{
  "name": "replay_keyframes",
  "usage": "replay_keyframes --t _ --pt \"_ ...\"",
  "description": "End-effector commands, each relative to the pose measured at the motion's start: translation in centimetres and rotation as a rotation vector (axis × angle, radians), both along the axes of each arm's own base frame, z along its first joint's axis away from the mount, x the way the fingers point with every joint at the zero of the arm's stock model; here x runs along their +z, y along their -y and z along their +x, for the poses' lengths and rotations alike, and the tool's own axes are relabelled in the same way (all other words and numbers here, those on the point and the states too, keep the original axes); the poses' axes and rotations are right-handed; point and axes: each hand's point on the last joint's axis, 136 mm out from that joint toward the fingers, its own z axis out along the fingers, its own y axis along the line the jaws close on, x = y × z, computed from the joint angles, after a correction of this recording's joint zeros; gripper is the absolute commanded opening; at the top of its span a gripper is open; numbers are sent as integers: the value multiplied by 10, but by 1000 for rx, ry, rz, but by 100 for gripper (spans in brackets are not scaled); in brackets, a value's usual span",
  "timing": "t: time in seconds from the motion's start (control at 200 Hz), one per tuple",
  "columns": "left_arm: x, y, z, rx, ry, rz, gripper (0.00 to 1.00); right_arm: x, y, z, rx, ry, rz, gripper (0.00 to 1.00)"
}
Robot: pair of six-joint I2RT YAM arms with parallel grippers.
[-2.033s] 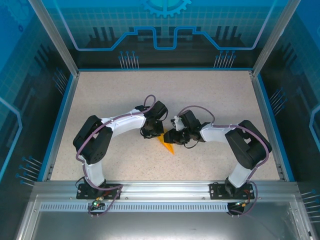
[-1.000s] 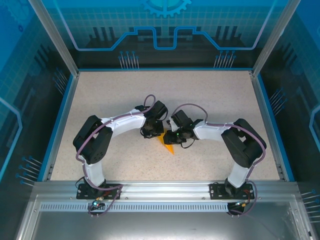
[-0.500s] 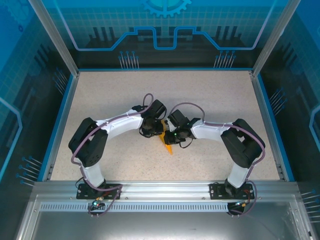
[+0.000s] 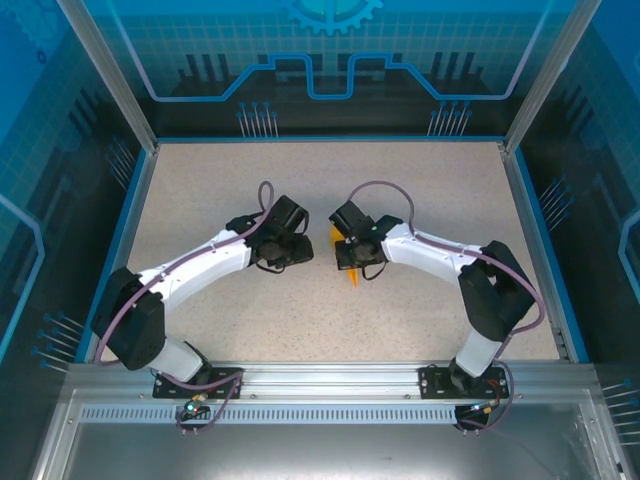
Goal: Fold a paper plane with a square sheet of paper (pick it up from the middle)
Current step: Move a paper plane to the center of the table.
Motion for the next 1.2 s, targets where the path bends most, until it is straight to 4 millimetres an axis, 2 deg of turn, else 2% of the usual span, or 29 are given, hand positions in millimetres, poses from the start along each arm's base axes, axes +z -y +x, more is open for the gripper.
replay_keyframes --t 0.0,0.18,0.315,0.68,0.845,0.985,1.195 --pt "-4 -14 0 44 8 12 43 -18 21 3 -71 -63 -117 5" --pt "-8 -22 -4 58 -1 10 43 -30 19 14 -87 -86 -136 6" --pt "-10 -24 -4 63 -3 9 43 -41 19 15 -102 -107 -132 8" --pt "-15 -25 -5 63 -10 9 43 -81 28 -2 -140 -203 -168 12" --pt "-16 -26 -5 62 -14 9 43 -92 30 -8 -148 -231 -177 14" --pt "-16 -25 -5 61 -16 8 43 -85 27 -4 -145 -222 -162 13" --pt "-12 -28 -6 67 -4 12 43 -43 29 13 -175 -127 -140 9"
